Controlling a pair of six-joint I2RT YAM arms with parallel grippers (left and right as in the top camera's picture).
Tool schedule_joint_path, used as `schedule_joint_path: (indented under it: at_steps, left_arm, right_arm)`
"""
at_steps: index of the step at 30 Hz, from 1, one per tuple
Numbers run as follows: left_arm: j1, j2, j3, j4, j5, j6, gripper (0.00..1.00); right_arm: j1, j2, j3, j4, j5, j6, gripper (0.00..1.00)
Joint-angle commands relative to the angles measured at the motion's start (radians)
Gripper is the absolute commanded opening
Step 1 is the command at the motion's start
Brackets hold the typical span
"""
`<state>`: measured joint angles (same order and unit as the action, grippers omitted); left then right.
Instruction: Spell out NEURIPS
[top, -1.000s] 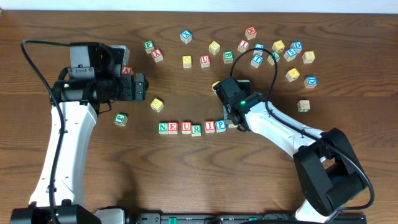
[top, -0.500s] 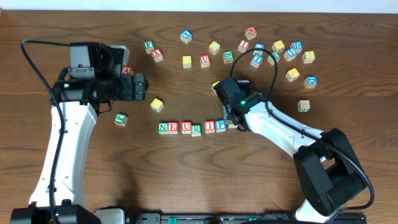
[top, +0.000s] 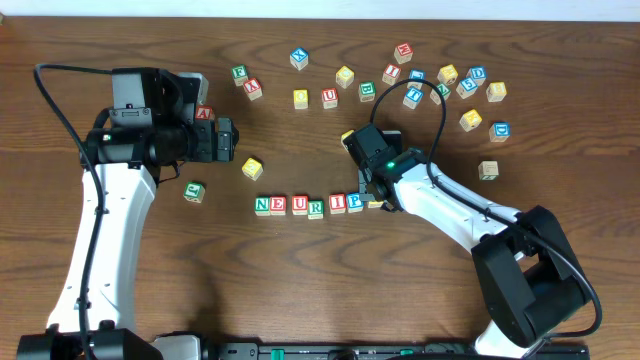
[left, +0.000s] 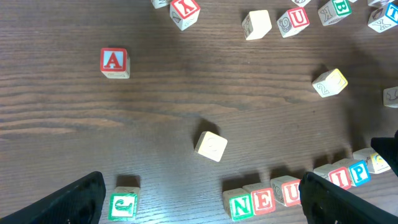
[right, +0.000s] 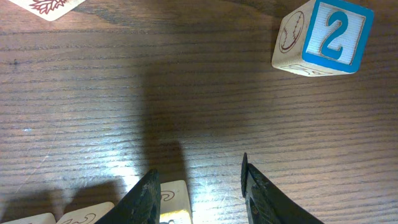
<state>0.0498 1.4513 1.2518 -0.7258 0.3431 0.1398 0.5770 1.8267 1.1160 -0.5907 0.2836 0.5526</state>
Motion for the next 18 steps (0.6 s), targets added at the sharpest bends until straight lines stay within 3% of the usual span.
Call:
schedule_joint_path:
  at_steps: [1,18]
  left_arm:
    - [0.002,0.001,0.022,0.0,0.015,0.021,0.98]
    - [0.002,0.001,0.022,0.0,0.015,0.021,0.98]
  right_arm:
    - [0.001,0.01,-0.008,-0.003,0.002,0.019,0.37]
    - [-0.038,0.01,-0.008,0.063,0.075,-0.013,0.41]
